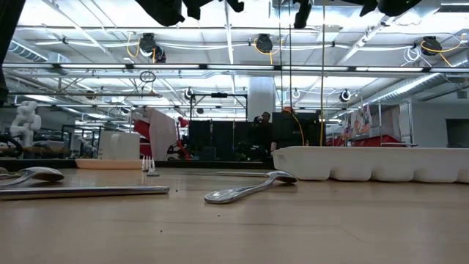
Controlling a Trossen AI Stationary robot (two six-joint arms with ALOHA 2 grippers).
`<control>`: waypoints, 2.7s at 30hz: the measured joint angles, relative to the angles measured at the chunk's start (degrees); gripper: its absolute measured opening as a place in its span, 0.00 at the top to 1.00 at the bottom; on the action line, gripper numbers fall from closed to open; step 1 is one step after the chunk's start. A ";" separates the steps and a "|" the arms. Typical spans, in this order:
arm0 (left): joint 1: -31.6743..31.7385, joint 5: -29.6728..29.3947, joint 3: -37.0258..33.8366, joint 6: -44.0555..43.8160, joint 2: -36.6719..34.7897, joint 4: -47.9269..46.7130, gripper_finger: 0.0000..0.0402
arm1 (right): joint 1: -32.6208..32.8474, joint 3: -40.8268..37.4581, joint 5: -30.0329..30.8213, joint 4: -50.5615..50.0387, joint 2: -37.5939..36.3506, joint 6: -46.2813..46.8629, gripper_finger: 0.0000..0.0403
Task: Sort silverware
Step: Put the top silver spoon into the white silverware tray
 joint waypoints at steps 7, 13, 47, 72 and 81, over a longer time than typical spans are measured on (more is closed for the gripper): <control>-0.02 0.28 0.00 0.76 0.00 -1.37 0.97 | -0.04 0.00 -2.02 -0.28 0.02 -2.28 0.98; -0.01 2.49 0.02 0.38 -0.08 -1.96 0.92 | -0.04 -0.02 -2.32 0.08 0.02 -2.81 1.00; 7.20 15.78 0.00 13.77 -24.60 -76.65 0.49 | -5.06 33.83 -2.28 -116.75 -6.99 -28.91 1.00; 4.22 17.15 0.04 12.19 -27.63 -90.76 0.49 | -7.76 34.67 5.18 -133.57 25.94 -63.81 1.00; 4.24 17.13 0.04 11.86 -27.63 -92.48 0.49 | -11.23 34.67 4.82 -133.62 29.65 -74.05 1.00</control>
